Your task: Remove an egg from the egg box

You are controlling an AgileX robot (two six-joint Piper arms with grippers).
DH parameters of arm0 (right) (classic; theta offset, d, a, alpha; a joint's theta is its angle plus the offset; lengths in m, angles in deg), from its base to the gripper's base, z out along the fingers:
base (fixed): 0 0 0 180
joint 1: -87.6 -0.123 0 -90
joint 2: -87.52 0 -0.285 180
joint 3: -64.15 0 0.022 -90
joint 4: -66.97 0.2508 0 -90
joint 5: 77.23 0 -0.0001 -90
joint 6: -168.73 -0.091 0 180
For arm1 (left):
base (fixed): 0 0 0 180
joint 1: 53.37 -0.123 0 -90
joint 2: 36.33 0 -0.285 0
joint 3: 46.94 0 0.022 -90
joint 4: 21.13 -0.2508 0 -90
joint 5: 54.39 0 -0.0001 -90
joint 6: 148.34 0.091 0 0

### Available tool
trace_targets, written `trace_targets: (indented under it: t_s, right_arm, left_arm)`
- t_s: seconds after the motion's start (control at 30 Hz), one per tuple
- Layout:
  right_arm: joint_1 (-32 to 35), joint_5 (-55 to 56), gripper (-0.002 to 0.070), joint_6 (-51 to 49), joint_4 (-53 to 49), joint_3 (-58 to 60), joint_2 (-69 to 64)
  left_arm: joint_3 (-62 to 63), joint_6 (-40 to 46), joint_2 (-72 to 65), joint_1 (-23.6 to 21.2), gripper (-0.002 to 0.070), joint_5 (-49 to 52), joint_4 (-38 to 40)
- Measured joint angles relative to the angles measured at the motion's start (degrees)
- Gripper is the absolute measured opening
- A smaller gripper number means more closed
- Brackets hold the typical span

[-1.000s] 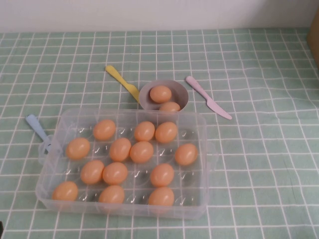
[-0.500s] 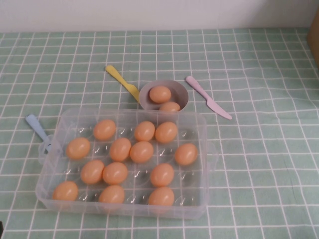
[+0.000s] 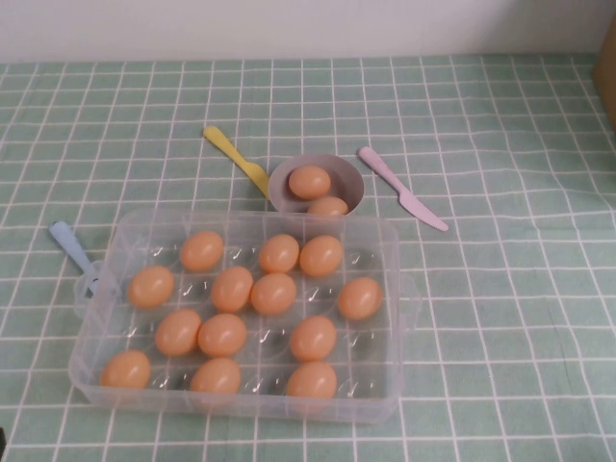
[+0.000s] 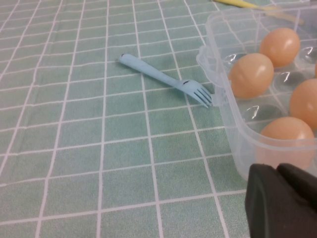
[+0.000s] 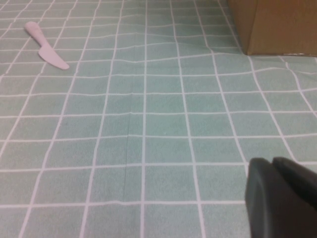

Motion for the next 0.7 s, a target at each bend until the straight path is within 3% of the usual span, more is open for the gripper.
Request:
trace_targets:
  t_s: [0.4,0.7]
  right_arm:
    - [0.0,0.0,-0.0018,0.0,0.0,0.0,0.0]
    - [0.0,0.0,-0.0018,0.0,0.0,0.0,0.0]
  left_arm:
    - [0.0,-1.9,0.0,0.0,-0.0003,-1.0,-1.3]
    - [0.0,-15.8,0.0,0.0,-0.0003,-10.8,19.2]
